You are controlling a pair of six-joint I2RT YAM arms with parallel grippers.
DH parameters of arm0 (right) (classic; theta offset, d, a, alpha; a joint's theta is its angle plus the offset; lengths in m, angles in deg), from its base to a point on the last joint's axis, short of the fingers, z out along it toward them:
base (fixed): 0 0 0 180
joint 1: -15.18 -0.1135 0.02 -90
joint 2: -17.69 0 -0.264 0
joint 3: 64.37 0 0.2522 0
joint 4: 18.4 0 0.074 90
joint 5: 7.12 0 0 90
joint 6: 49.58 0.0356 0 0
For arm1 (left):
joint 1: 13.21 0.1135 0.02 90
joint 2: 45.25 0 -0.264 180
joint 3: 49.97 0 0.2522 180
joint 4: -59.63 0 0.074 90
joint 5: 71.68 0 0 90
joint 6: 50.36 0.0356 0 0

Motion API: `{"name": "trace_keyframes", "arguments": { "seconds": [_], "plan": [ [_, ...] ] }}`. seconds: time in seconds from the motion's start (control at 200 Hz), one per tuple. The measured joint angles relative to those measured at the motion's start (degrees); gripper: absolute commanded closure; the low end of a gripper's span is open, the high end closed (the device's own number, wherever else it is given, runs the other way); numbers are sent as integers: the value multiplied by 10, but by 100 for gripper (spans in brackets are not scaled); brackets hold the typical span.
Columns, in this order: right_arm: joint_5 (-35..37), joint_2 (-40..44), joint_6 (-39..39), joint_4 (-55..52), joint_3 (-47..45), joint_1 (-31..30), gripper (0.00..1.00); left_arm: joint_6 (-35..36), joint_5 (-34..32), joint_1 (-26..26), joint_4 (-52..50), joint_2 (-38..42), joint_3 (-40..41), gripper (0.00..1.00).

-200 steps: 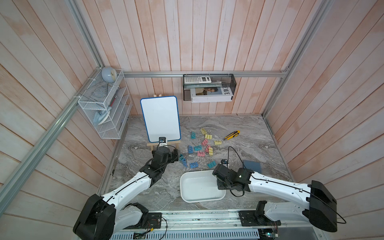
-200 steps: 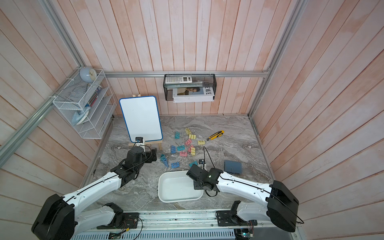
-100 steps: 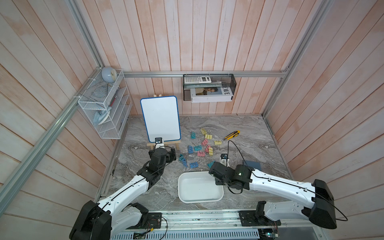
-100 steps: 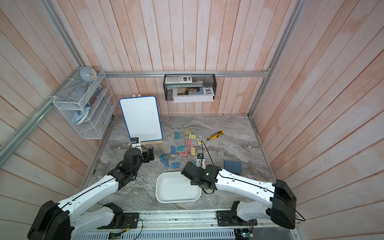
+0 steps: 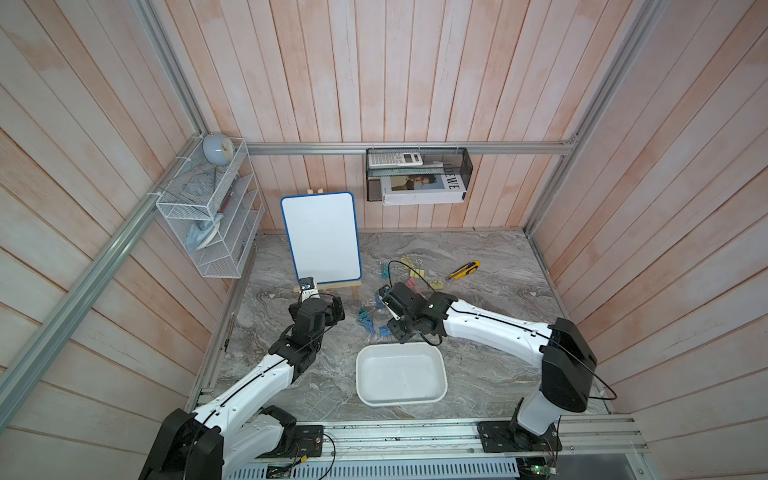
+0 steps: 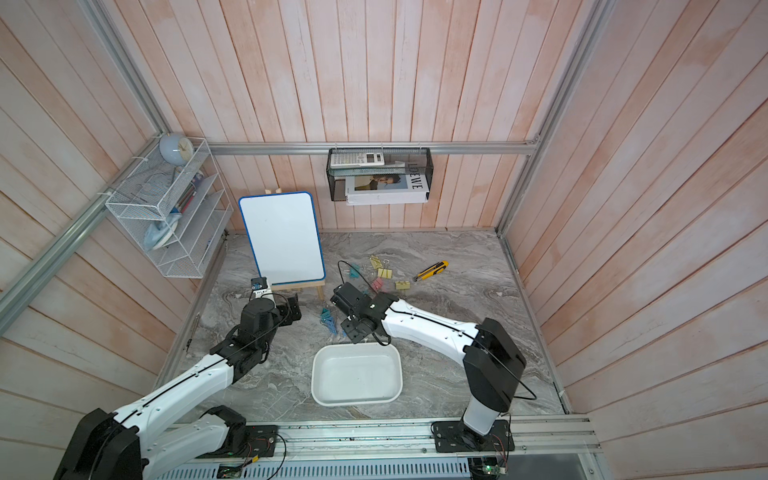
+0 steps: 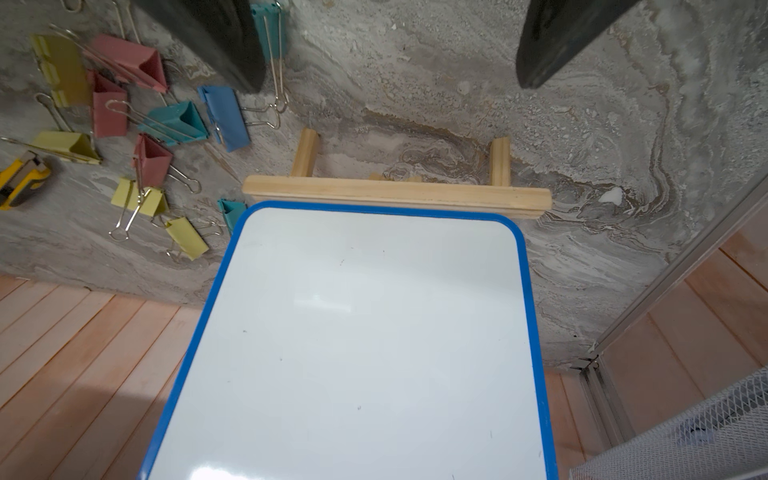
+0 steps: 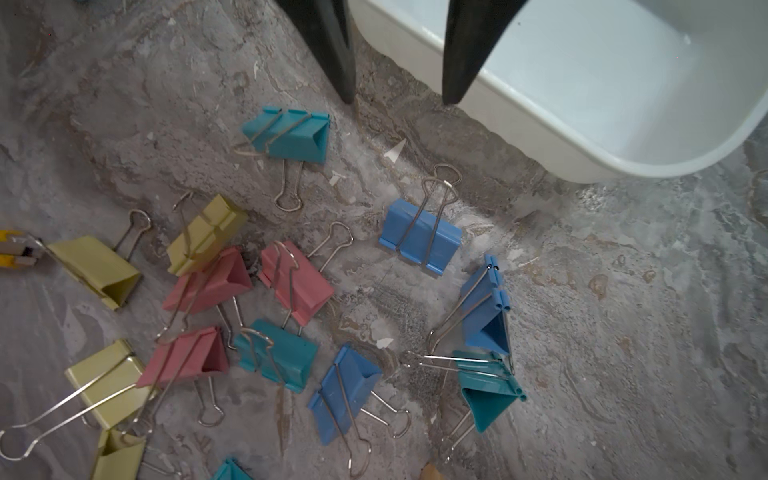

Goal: Put the binder clips in the storage box
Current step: Pick up the binder clip at the center of the board.

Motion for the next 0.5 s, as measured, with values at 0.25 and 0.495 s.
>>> {"name": "trace_keyframes", "arguments": {
  "seconds": [0.25,0.495],
  "plan": [
    [-27,-47,-119,-29,19,0,58,-5,8,2,0,0,0,0],
    [-35,-57,-158,-26,24,-2,61,-5,8,2,0,0,0,0]
  ]
}}
